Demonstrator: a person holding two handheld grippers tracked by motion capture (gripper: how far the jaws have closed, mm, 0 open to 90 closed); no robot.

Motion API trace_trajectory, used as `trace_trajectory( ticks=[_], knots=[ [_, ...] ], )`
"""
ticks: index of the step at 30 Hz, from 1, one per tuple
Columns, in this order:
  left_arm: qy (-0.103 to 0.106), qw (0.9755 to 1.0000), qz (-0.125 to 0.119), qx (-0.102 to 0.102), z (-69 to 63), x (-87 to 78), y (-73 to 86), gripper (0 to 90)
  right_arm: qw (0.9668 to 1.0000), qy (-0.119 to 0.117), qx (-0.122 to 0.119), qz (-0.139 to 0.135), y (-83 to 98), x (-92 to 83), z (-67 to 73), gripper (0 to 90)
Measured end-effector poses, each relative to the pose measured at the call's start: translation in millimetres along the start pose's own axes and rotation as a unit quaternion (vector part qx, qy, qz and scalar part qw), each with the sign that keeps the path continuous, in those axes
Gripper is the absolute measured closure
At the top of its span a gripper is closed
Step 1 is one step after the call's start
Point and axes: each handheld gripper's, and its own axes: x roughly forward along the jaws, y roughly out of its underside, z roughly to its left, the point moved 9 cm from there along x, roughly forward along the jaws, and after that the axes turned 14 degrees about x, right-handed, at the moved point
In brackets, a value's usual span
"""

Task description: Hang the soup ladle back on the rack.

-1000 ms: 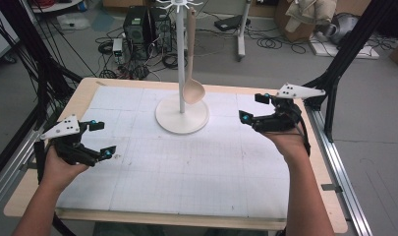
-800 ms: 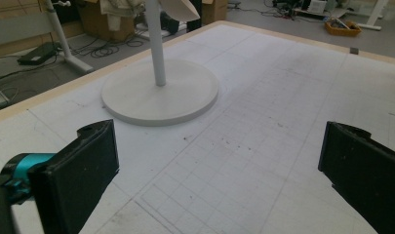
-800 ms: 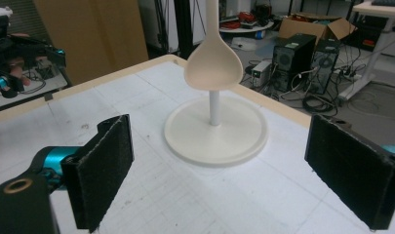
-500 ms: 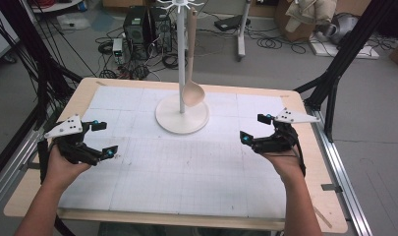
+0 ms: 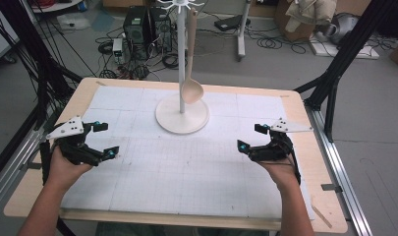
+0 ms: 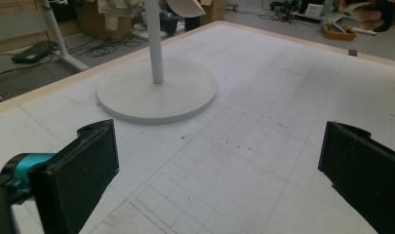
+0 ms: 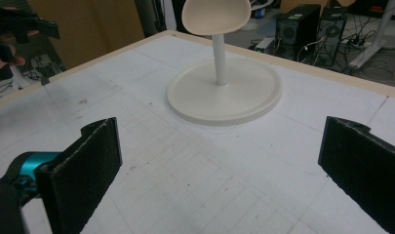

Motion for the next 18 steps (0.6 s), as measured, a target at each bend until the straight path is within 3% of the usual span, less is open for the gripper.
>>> trace_trajectory(
  ticks=[18],
  knots=[
    [0.004, 1.0000, 0.000, 0.001, -3.6, 2.9, 0.2, 1.7, 0.9999, 0.008, 0.009, 0.005, 2.9, -0.4, -1.4, 1.4]
  ],
)
